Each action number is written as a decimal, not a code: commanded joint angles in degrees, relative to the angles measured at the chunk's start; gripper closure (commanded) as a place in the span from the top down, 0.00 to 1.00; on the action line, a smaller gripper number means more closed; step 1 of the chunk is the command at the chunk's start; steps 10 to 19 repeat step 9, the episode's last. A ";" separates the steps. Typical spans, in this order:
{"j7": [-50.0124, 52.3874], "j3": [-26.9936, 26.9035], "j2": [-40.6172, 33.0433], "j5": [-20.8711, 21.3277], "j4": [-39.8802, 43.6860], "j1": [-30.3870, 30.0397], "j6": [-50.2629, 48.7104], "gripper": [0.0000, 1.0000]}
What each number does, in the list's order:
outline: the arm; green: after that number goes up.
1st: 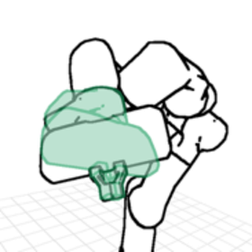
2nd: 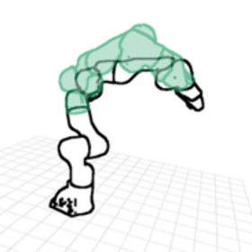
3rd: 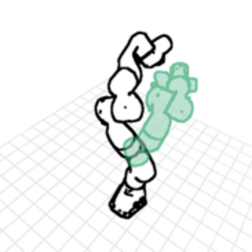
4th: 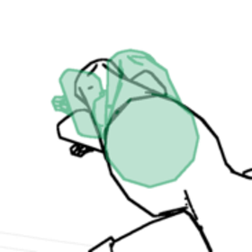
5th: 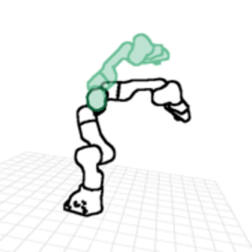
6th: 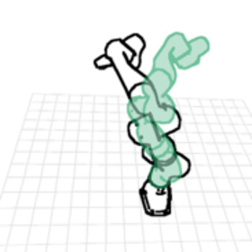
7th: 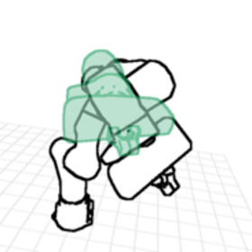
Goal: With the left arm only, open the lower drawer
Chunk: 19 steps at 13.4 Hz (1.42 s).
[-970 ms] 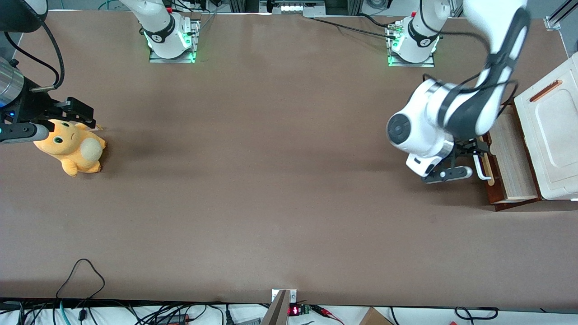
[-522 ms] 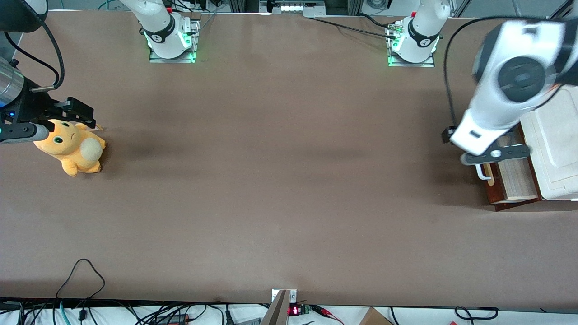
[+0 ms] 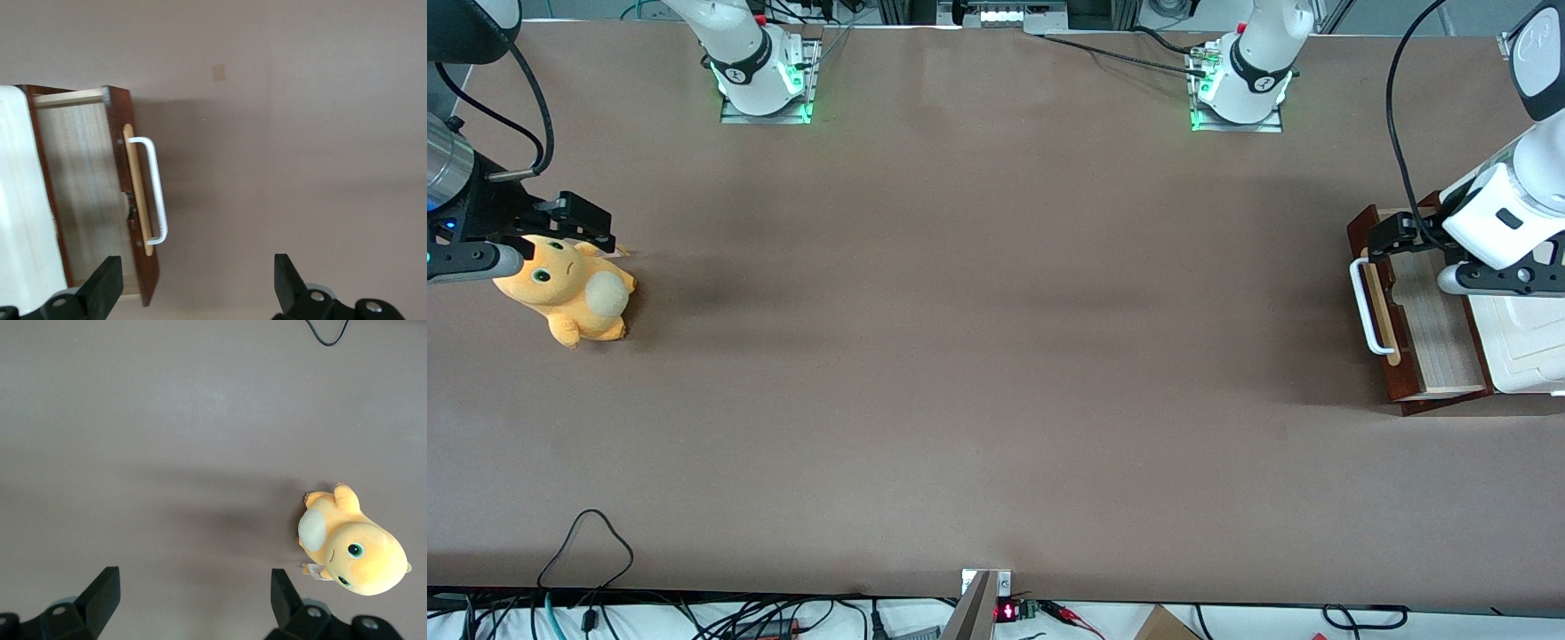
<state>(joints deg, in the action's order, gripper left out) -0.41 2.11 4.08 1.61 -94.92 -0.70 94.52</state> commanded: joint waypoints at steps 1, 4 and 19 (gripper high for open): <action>-1.17 -0.52 -0.48 -2.58 1.04 0.26 0.05 1.00; -1.17 -0.44 -0.48 -2.31 1.40 0.26 -0.21 1.00; -1.17 -0.44 -0.39 -2.13 1.49 0.26 -0.30 1.00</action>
